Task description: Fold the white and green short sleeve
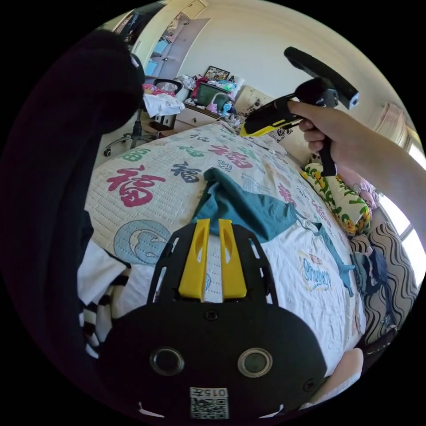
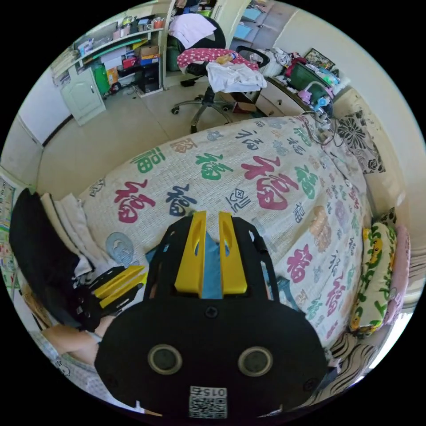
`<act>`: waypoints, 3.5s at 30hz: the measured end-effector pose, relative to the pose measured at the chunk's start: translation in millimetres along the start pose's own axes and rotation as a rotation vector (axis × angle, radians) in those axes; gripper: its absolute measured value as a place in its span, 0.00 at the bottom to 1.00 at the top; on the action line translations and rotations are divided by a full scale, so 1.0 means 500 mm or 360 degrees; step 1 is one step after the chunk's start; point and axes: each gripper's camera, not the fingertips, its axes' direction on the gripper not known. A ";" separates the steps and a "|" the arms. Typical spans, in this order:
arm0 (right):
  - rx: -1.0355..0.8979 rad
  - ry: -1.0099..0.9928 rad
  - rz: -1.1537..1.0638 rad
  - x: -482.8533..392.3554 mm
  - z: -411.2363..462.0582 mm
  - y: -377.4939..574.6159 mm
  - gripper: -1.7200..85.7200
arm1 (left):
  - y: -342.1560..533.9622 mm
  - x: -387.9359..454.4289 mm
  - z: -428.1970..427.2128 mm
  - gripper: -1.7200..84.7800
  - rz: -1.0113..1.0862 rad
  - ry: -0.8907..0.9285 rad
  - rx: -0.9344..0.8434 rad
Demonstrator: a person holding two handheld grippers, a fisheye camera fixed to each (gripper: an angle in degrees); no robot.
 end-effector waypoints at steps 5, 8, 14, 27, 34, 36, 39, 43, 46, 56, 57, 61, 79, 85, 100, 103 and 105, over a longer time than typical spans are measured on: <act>0.0139 -0.0356 0.0119 0.051 -0.088 0.220 0.07 | -0.002 0.078 -0.032 0.08 0.0210 0.0144 -0.0061; 0.0090 -0.0350 0.0279 0.094 -0.119 0.443 0.07 | -0.003 0.144 -0.039 0.09 0.0378 0.0261 -0.0229; -0.0260 -0.0346 0.0865 0.145 -0.154 0.954 0.06 | 0.068 0.265 -0.116 0.11 0.0755 0.0497 -0.0733; -0.0678 -0.0758 0.1240 0.151 -0.107 1.310 0.11 | 0.310 0.294 -0.008 0.14 0.0644 0.0002 -0.1586; -0.0654 -0.0907 0.1273 0.176 -0.162 1.375 0.03 | 0.352 0.343 0.031 0.04 0.0691 -0.0113 -0.1576; -0.0588 -0.0881 0.1280 0.175 -0.199 1.398 0.02 | 0.368 0.340 0.017 0.03 0.0667 -0.0105 -0.1525; -0.0474 -0.0854 0.1290 0.172 -0.259 1.434 0.02 | 0.388 0.347 -0.006 0.03 0.0658 -0.0085 -0.1439; -0.0538 -0.0743 0.1314 0.165 -0.297 1.465 0.02 | 0.432 0.370 0.029 0.03 0.0733 -0.0258 -0.1529; -0.0549 -0.0811 0.1263 0.160 -0.325 1.468 0.03 | 0.493 0.374 0.081 0.04 0.0733 -0.0288 -0.1751; -0.0612 -0.0683 0.1244 0.150 -0.448 1.492 0.01 | 0.535 0.435 0.052 0.10 0.0677 -0.0243 -0.1176; -0.0554 -0.0560 0.1253 0.147 -0.487 1.494 0.01 | 0.545 0.439 0.053 0.10 0.0664 -0.0218 -0.1133; -0.0226 -0.0153 0.1259 0.114 -0.642 1.499 0.01 | 0.588 0.479 0.058 0.09 0.0737 -0.0111 -0.0990; -0.0320 0.0020 0.1202 0.019 -0.759 1.454 0.01 | 0.902 0.762 0.396 0.12 0.1179 -0.0229 -0.1370; -0.0268 -0.0033 0.1255 0.071 -0.834 1.508 0.01 | 0.939 0.760 0.490 0.09 0.1207 -0.0167 -0.1456; 0.0715 -0.0283 0.2012 0.639 -1.031 1.809 0.09 | 0.656 1.322 0.787 0.12 0.1590 0.0543 -0.0834; 0.0670 -0.0295 0.2048 0.718 -1.011 1.813 0.10 | 0.709 1.513 0.940 0.13 0.1855 0.0511 -0.0845; 0.0625 -0.0325 0.2082 0.746 -0.992 1.816 0.09 | 0.752 1.599 1.037 0.13 0.1949 0.0437 -0.0898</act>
